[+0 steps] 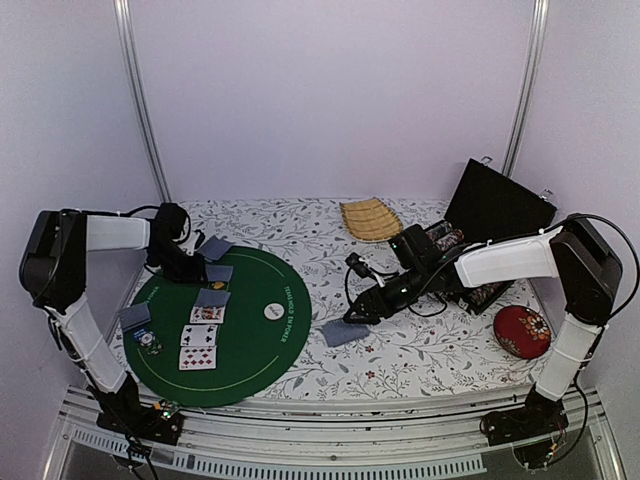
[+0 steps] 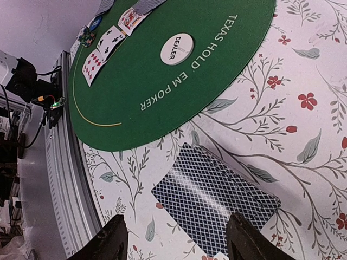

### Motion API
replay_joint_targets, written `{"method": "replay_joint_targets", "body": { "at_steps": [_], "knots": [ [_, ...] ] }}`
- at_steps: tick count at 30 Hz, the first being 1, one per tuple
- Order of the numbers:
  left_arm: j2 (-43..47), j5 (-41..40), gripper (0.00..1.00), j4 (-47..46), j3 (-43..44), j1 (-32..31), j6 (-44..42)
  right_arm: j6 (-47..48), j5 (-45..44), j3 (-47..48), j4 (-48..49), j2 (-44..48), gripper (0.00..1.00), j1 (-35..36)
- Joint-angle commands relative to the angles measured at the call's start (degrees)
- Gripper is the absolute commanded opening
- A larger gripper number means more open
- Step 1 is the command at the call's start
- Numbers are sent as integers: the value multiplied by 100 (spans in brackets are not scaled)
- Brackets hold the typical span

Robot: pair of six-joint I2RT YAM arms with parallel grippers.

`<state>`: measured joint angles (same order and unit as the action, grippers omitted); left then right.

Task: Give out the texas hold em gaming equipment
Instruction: Adjust the poker card in the community card area, then move the poker card to the community card area.

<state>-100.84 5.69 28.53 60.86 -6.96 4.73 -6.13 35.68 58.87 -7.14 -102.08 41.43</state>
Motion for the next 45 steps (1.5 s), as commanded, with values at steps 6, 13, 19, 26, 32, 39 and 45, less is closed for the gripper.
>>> {"method": "replay_joint_targets", "body": {
  "at_steps": [6,13,19,26,32,39,45],
  "knots": [
    [-264,292,45,-488,618,290,418,60,-100,136,-123,85,64,-35],
    [-1075,122,46,-564,1124,352,589,68,-112,141,-165,49,65,-36],
    [-1476,42,43,-820,1115,334,478,81,-121,80,-165,72,65,-38],
    [-1378,466,32,-1073,805,211,80,97,-114,131,-187,32,65,-38],
    [-1241,700,17,-1073,622,145,-60,103,-105,161,-222,29,65,-38],
    [-820,740,2,-1184,298,51,-253,103,-123,125,-218,57,65,-35],
    [-702,445,1,-1292,8,7,-355,102,-80,150,-218,44,65,-33]
  ]
}}
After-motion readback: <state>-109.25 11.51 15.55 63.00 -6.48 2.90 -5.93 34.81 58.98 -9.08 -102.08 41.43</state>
